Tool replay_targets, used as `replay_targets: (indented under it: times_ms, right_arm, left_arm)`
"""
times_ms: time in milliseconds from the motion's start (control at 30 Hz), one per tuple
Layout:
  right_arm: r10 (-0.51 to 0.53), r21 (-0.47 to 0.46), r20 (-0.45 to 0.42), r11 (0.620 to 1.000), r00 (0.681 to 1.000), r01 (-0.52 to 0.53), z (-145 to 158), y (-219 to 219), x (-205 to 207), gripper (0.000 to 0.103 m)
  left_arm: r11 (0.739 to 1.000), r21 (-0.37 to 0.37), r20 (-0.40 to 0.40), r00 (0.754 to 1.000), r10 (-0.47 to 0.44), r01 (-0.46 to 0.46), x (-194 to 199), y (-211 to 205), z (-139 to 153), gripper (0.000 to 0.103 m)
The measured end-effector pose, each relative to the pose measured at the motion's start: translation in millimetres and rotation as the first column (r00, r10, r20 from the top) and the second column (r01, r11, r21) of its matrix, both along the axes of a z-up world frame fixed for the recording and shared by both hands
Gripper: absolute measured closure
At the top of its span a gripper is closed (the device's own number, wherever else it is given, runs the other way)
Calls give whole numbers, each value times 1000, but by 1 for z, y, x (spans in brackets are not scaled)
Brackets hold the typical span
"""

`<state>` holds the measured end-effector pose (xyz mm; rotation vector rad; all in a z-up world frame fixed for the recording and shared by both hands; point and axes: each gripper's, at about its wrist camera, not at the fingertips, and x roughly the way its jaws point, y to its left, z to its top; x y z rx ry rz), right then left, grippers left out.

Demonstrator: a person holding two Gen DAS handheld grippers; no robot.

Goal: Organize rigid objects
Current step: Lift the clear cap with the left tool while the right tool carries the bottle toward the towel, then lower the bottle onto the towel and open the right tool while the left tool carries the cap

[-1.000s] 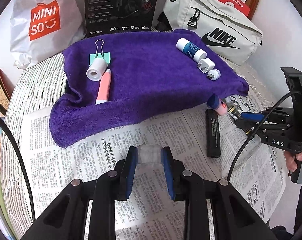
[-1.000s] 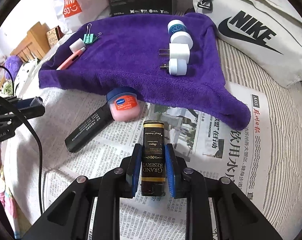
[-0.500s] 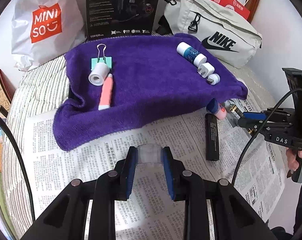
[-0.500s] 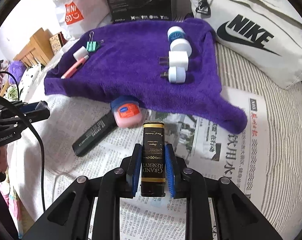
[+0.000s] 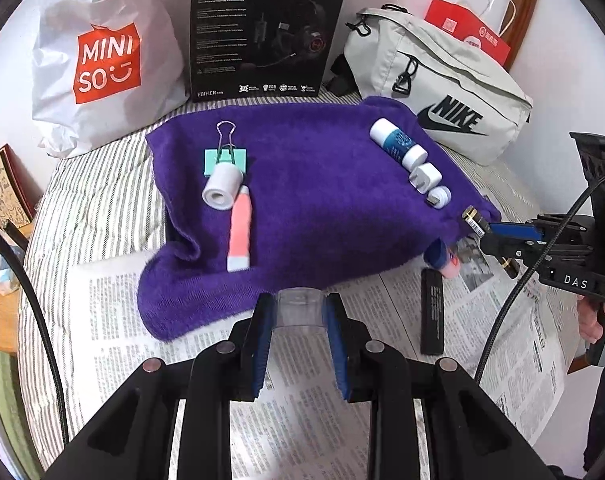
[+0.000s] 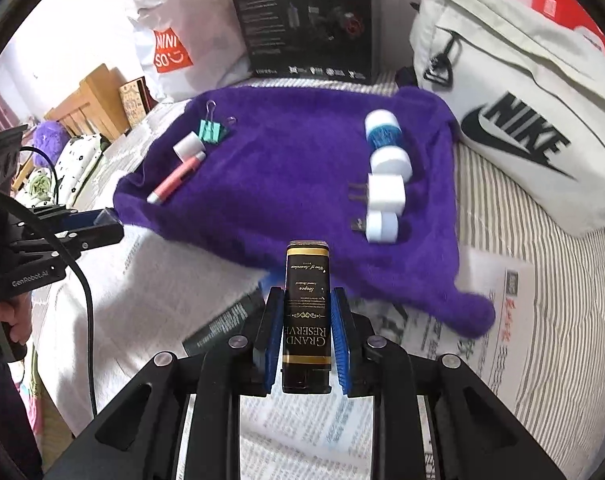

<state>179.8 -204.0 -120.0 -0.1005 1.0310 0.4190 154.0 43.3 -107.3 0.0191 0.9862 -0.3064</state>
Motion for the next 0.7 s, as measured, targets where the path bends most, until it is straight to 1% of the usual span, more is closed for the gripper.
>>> replay_targets:
  times_ms: [267,400,700]
  right_arm:
    - [23,24,11,999,1000,-23,8,12,27,80]
    - [19,31,6,999,1000,-19,6,17,44,80]
    - [5,12,0,1000,1000,-5,-2,31,91,80]
  left_arm:
    - [1000,9,7,1000,-1,1,23,2,4,77]
    - [1000,-1,6,1000,0,0,35,4,3,77]
    - [1000,-9,-8,1000,-7,7,59,8,-6,77]
